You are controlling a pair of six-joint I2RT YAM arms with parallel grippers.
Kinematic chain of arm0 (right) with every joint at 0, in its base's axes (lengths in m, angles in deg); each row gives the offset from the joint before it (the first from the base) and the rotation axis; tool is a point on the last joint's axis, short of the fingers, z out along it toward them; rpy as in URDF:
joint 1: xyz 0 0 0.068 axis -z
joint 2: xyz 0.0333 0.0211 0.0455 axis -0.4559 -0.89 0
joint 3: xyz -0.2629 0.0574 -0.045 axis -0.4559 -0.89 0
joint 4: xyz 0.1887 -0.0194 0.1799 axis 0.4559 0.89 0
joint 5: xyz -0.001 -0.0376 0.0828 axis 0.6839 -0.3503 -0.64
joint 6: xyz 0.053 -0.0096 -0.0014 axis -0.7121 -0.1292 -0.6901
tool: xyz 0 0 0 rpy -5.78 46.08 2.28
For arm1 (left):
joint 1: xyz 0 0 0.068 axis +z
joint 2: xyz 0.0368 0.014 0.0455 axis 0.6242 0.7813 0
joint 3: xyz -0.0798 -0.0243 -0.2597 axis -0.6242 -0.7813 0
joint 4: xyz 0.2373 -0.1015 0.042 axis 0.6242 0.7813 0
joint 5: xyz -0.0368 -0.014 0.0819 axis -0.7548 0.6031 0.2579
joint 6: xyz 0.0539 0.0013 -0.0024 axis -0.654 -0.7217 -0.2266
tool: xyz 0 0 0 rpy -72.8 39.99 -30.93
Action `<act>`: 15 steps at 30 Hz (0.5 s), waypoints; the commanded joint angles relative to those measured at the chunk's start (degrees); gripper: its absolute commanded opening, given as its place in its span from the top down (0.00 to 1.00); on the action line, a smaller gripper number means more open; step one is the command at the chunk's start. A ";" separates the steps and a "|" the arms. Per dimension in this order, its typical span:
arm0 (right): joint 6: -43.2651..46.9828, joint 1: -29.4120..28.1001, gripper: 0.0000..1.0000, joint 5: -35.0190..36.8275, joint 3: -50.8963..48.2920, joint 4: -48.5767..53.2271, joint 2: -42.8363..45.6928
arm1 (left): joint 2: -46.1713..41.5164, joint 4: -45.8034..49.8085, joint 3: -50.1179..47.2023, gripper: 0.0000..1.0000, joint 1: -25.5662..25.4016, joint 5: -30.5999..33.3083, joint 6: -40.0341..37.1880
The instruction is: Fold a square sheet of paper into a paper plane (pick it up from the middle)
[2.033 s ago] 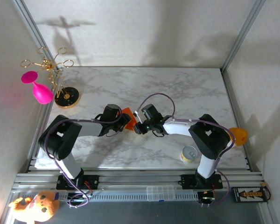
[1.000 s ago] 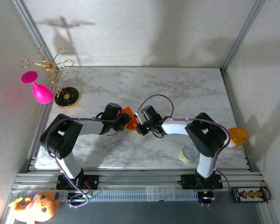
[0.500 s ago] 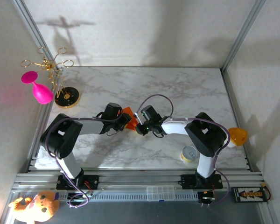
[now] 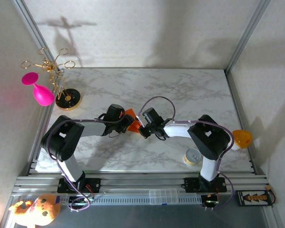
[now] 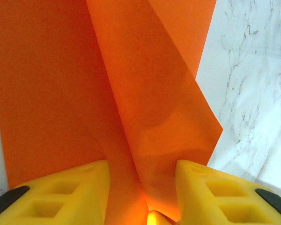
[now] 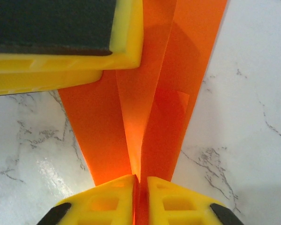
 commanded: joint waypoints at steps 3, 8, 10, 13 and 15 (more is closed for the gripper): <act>0.00 -0.02 0.88 -1.79 0.80 0.98 -1.35 | 4.53 9.85 -1.98 0.58 -0.31 3.80 -0.98; -0.96 0.53 0.89 -4.60 0.72 1.24 -1.87 | 4.09 9.94 -1.80 0.58 -0.30 3.83 -1.22; -1.49 0.81 0.89 -5.95 0.74 1.33 -2.21 | 3.91 10.02 -1.80 0.58 -0.31 3.76 -1.24; -2.29 1.49 0.91 -7.60 0.78 1.64 -2.57 | 3.40 9.94 -1.56 0.58 -0.31 3.61 -1.51; -2.61 1.84 0.94 -8.68 0.95 1.85 -2.98 | 2.58 10.01 -1.13 0.58 -0.31 3.44 -2.00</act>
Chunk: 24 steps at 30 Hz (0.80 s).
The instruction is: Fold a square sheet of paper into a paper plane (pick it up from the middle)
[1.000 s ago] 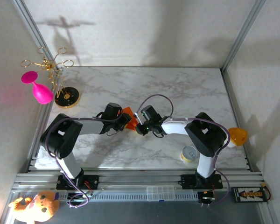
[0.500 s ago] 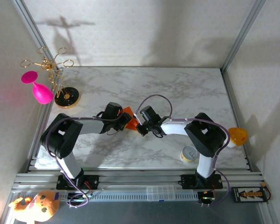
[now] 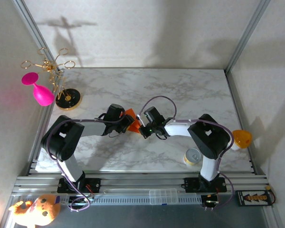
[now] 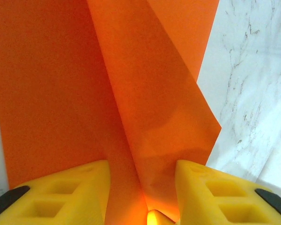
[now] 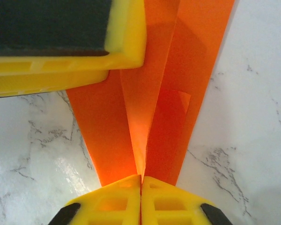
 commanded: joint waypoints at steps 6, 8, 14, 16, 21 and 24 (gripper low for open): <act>-1.66 0.95 0.99 -7.31 1.62 3.45 -3.45 | -3.11 6.33 0.75 0.54 -0.05 1.13 -4.14; -1.99 1.06 0.99 -8.99 1.96 3.98 -3.83 | -5.98 6.06 1.26 0.52 0.17 1.44 -5.26; -4.52 1.02 0.99 -11.66 2.06 4.51 -4.93 | -14.71 1.66 -4.32 0.54 1.44 3.77 -6.24; -5.38 1.06 0.99 -12.60 1.99 4.54 -5.07 | -16.57 -2.40 -7.67 0.56 1.76 3.33 -5.20; -7.80 1.05 0.98 -13.81 1.68 5.15 -5.51 | -17.17 -12.94 -13.34 0.70 1.80 0.36 -3.64; -8.88 1.32 0.98 -14.37 1.29 5.04 -5.78 | -16.11 -18.10 -15.73 0.77 1.80 -0.82 -3.18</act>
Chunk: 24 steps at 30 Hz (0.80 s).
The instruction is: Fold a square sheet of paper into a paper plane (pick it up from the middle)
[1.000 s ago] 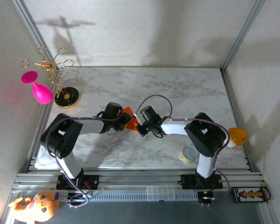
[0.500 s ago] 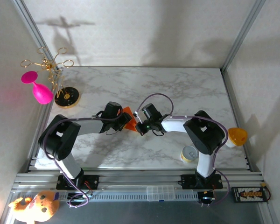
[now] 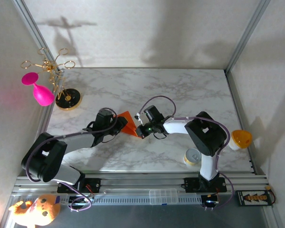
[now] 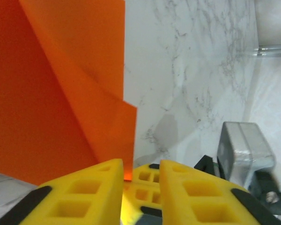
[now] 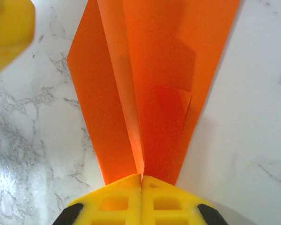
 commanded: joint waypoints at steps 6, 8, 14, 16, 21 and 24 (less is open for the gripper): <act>-2.76 0.77 0.97 -2.00 -1.54 4.21 -2.58 | 3.55 -12.99 -3.21 0.84 0.47 -2.82 0.46; -2.58 0.83 0.97 -2.10 -1.37 4.30 -2.61 | 4.72 -13.56 -2.38 0.85 0.47 -3.43 0.32; -2.39 1.19 0.95 -2.13 -1.27 4.31 -2.85 | 8.69 -14.36 0.04 0.88 0.47 -4.76 0.31; -2.39 1.32 0.95 -2.19 -1.19 4.37 -2.90 | 9.45 -15.35 0.07 0.89 0.47 -5.11 0.56; -2.48 1.53 0.94 -2.45 -1.19 4.30 -2.85 | 11.29 -16.86 0.47 0.90 0.47 -5.70 0.93; -2.47 1.67 0.93 -2.59 -1.10 4.34 -2.98 | 12.46 -17.23 0.90 0.90 0.38 -6.09 0.93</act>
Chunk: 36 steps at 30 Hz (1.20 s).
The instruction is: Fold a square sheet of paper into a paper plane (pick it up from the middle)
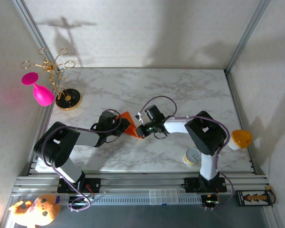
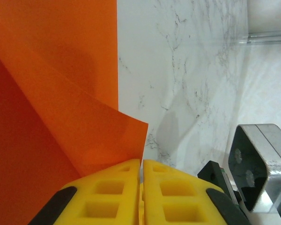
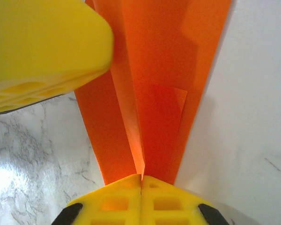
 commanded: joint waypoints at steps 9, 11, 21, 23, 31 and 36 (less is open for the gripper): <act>-0.61 0.78 0.88 0.17 -1.34 4.41 -3.10 | 3.68 -2.42 3.37 0.90 0.04 -2.27 -0.20; -0.72 0.86 0.87 0.14 -1.26 4.41 -3.22 | 4.20 -2.60 3.57 0.90 -0.06 -2.38 -0.29; -1.60 1.17 0.83 -1.01 -1.34 4.06 -3.62 | 5.86 -3.91 4.25 0.90 -0.14 -3.04 -0.38; -1.77 1.26 0.82 -1.43 -1.43 3.97 -3.79 | 5.94 -4.01 4.47 0.90 -0.24 -3.13 -0.47; -2.70 1.83 0.81 -2.41 -1.73 3.62 -4.24 | 6.63 -4.18 5.13 0.89 -0.29 -3.96 -1.13; -3.20 2.05 0.81 -3.09 -1.87 3.19 -4.24 | 7.18 -4.53 5.48 0.89 -0.50 -4.67 -1.26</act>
